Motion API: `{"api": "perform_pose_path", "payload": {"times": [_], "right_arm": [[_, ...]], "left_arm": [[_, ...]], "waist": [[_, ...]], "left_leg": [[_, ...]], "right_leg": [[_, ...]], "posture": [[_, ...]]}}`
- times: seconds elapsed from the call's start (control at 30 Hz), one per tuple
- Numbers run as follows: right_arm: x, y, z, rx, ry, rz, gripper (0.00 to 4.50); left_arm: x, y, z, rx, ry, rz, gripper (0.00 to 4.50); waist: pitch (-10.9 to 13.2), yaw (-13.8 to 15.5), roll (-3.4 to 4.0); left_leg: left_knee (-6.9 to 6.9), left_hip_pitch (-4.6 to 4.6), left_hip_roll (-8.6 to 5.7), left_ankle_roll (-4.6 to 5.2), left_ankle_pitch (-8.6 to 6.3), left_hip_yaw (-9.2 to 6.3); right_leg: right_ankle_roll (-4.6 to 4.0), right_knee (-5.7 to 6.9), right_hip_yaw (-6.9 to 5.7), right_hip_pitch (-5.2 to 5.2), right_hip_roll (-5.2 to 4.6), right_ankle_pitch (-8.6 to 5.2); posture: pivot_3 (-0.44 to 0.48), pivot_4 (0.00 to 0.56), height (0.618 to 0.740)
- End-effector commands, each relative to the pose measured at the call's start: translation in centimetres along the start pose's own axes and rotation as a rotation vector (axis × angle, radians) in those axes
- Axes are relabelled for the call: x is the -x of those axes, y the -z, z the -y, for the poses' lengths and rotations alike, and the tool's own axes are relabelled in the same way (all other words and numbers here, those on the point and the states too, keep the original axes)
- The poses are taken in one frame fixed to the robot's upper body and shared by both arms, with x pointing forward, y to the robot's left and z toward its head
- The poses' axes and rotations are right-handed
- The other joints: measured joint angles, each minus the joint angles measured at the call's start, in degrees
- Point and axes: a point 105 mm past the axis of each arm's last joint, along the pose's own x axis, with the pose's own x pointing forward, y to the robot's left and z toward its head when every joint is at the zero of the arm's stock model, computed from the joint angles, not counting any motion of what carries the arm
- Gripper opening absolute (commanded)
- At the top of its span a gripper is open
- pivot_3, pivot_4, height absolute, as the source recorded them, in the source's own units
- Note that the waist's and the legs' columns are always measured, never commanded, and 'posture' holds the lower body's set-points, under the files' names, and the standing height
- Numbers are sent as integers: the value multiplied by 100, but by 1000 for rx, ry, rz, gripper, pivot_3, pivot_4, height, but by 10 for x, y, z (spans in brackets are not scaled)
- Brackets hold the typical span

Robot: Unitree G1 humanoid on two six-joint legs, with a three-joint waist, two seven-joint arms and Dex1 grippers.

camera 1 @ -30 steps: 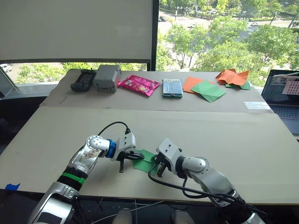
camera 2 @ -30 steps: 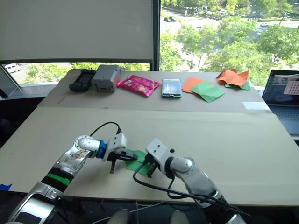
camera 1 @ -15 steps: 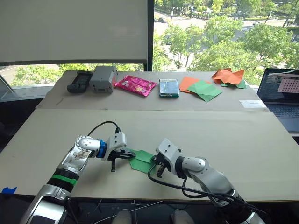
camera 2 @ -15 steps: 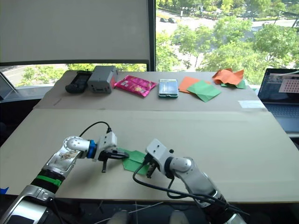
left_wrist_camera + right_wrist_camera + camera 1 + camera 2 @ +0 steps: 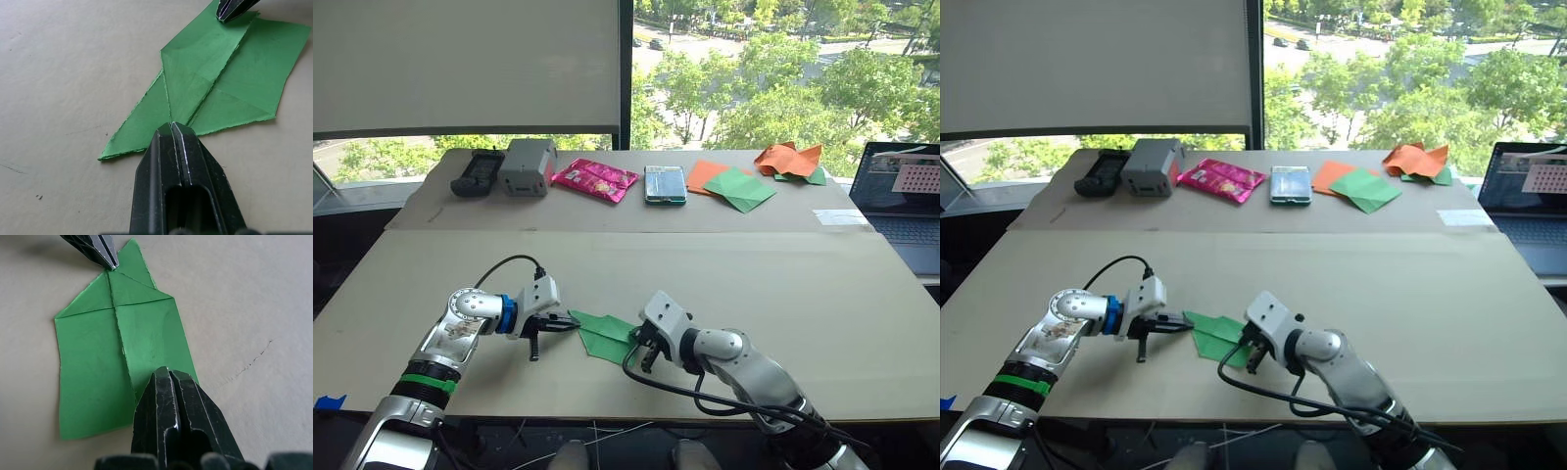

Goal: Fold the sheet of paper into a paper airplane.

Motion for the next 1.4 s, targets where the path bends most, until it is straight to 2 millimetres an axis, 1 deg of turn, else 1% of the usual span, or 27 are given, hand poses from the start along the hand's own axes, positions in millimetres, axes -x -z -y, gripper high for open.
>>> {"api": "perform_pose_path", "payload": {"times": [0.03, 0.13, 0.27, 0.33, 0.4, 0.5, 0.53, 0.6, 0.67, 0.77, 0.83, 0.9, 0.97, 1.13, 1.27, 1.4], "right_arm": [[-1, 17, -1, -33, -6, -77, 17], [-1, 13, -2, -24, -5, -57, 17], [6, -12, 1, 2, 0, 54, 17], [12, -29, 0, 40, -7, 130, 17], [18, -40, 2, 55, -1, 178, 17], [26, -48, 4, 75, -7, 204, 17], [30, -51, 4, 72, -12, 217, 468], [37, -56, 6, 53, -20, 240, 889], [40, -57, 8, 33, -14, 243, 1592], [39, -50, 17, -13, 12, 214, 2648], [36, -40, 22, -36, 16, 177, 3304], [32, -28, 29, -77, 21, 137, 3304], [29, -22, 34, -120, 13, 116, 3304], [26, -18, 32, -200, -56, 118, 3304], [27, -24, 26, -222, -103, 158, 3304], [27, -21, 22, -238, -127, 146, 2238]], "left_arm": [[9, 37, 5, 106, -17, -127, 0], [13, 31, 2, 97, -37, -111, 0], [29, 5, -5, 89, -100, -10, 0], [38, -15, -2, 110, -119, 79, 0], [47, -33, 3, 150, -130, 168, 0], [57, -48, 12, 210, -134, 248, 0], [59, -49, 17, 235, -127, 267, 0], [60, -48, 24, 275, -125, 282, 0], [58, -44, 28, 288, -127, 272, 0], [53, -38, 32, 297, -128, 257, 0], [50, -37, 34, 306, -129, 259, 0], [46, -36, 36, 310, -128, 261, 0], [45, -37, 36, 311, -130, 267, 0], [44, -36, 35, 300, -147, 251, 0], [45, -34, 32, 298, -164, 250, 0], [46, -35, 31, 298, -166, 253, 0]], "waist": [[1, -8, -1], [2, -10, -1], [24, -26, -9], [55, -32, -10], [91, -13, -17], [111, 56, -37], [111, 77, -38], [114, 86, -37], [120, 94, -42], [132, 126, -46], [141, 144, -41], [147, 142, -31], [150, 139, -27], [150, 148, -29], [150, 148, -28], [150, 143, -28]], "left_leg": [[-1, 0, 0, 0, 0, 0], [-3, -1, 0, 0, 0, 0], [-9, -6, 1, 0, 0, 0], [-11, -16, 2, 0, 0, 0], [-13, -27, 2, 1, 1, 0], [-15, -31, 4, 2, 1, 0], [-14, -29, 4, 2, 1, 0], [-14, -29, 3, 1, 1, 0], [-14, -28, 1, 0, 0, 0], [-15, -29, 3, -1, -1, 0], [-17, -33, 3, -4, -2, 0], [-20, -37, 2, -4, -3, 0], [-19, -43, 1, -4, -2, 0], [-14, -51, -5, -2, -1, 0], [-20, -42, 5, -1, 0, 0], [-18, -41, 4, -1, -1, 0]], "right_leg": [[0, 0, 0, -2, 0, 0], [0, 0, 0, -5, -1, 0], [0, -1, 0, -14, -1, 0], [-1, -1, 0, -24, 0, 0], [-1, -2, -1, -29, 0, 1], [-1, -4, -7, -25, 0, 1], [-2, -6, -8, -21, 0, 0], [-2, -15, -7, -20, -1, 0], [-2, -23, -6, -18, -3, 0], [-4, -25, -8, -24, -3, -1], [-4, -38, -8, -26, -5, -1], [-5, -60, -9, -25, -7, -1], [-5, -88, -8, -22, -7, -1], [-4, -85, -4, -20, -2, 17], [-8, -74, -6, -19, 8, 28], [-9, -79, -4, -18, 8, 27]], "posture": [[0, 150, 720], [0, 150, 720], [0, 150, 720], [0, 150, 720], [0, 150, 720], [0, 150, 720], [0, 150, 720], [0, 150, 720], [0, 150, 720], [0, 150, 720], [0, 150, 720], [0, 150, 720], [0, 150, 720], [0, 150, 720], [0, 150, 720], [0, 150, 720]]}}
